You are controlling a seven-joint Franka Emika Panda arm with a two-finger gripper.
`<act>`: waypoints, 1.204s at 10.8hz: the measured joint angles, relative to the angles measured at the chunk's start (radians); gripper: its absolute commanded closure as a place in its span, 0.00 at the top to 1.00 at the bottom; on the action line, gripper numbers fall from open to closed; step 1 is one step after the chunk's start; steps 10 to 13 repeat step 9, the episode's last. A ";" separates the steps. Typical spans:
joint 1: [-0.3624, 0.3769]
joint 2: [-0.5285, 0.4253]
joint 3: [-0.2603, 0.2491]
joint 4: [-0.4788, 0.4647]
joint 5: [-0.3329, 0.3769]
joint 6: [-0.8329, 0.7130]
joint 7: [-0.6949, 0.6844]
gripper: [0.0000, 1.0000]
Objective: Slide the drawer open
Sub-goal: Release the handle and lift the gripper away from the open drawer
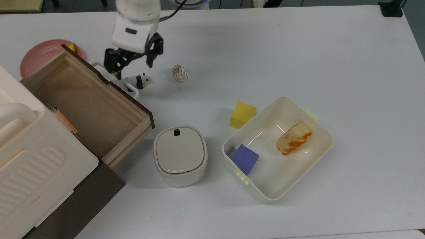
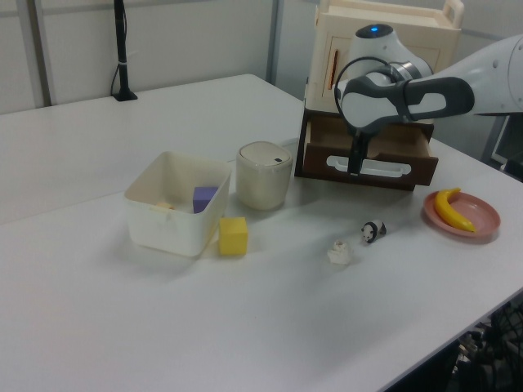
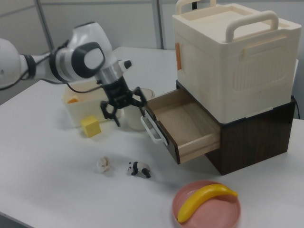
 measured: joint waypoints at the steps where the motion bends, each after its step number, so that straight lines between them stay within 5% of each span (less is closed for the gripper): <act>1: 0.000 -0.010 0.037 0.033 0.040 -0.097 0.033 1.00; 3: 0.001 -0.028 0.104 0.128 0.168 -0.293 0.160 1.00; 5: 0.003 -0.037 0.116 0.182 0.257 -0.357 0.423 1.00; 8: 0.039 -0.035 0.117 0.198 0.259 -0.357 0.838 1.00; 13: 0.045 -0.034 0.116 0.201 0.253 -0.357 0.875 1.00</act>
